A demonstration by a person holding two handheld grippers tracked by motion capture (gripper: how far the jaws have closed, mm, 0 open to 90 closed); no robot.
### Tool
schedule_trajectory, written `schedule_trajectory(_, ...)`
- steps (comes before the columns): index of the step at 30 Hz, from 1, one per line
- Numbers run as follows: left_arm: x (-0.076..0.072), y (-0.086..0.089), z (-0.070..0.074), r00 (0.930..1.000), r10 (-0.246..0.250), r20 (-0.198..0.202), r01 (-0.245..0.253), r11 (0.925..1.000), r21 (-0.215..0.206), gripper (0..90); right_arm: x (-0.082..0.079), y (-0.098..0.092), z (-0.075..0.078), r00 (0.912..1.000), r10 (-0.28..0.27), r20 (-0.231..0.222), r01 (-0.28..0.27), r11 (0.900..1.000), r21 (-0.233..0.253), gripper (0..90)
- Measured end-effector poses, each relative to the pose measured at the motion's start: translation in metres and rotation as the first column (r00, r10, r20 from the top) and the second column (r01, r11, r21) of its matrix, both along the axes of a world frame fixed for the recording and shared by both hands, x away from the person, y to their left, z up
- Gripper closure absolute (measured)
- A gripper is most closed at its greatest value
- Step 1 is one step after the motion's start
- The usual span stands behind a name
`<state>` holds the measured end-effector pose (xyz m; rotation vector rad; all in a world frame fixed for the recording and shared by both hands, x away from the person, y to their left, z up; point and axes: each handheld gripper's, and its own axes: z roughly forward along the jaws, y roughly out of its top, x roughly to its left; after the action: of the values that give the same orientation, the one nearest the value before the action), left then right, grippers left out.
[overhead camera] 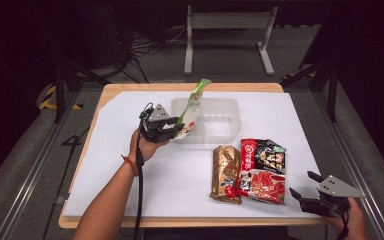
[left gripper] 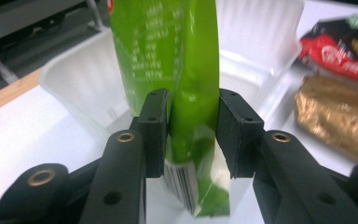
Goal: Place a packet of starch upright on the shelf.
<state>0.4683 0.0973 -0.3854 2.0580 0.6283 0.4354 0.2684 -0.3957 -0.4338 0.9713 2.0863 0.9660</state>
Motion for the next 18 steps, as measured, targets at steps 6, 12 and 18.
schedule_trajectory(6, 0.002, -0.010, -0.003, 0.9997, 0.015, 0.020, -0.017, 0.9920, 0.125, 64.9, 0.000, 0.001, 0.000, 1.0000, 0.001, -0.002, -0.001, 1.000, -0.003, 18.4)
schedule_trajectory(12, 0.009, -0.021, -0.002, 0.9990, 0.035, 0.027, -0.040, 0.9775, 0.207, 65.7, -0.001, 0.002, -0.001, 1.0000, 0.008, -0.004, -0.008, 1.000, -0.007, 18.4)
schedule_trajectory(18, 0.015, -0.027, -0.002, 0.9990, 0.040, 0.022, -0.044, 0.9683, 0.246, 65.6, -0.002, 0.000, 0.000, 1.0000, 0.003, -0.002, -0.003, 1.000, -0.002, 18.3)
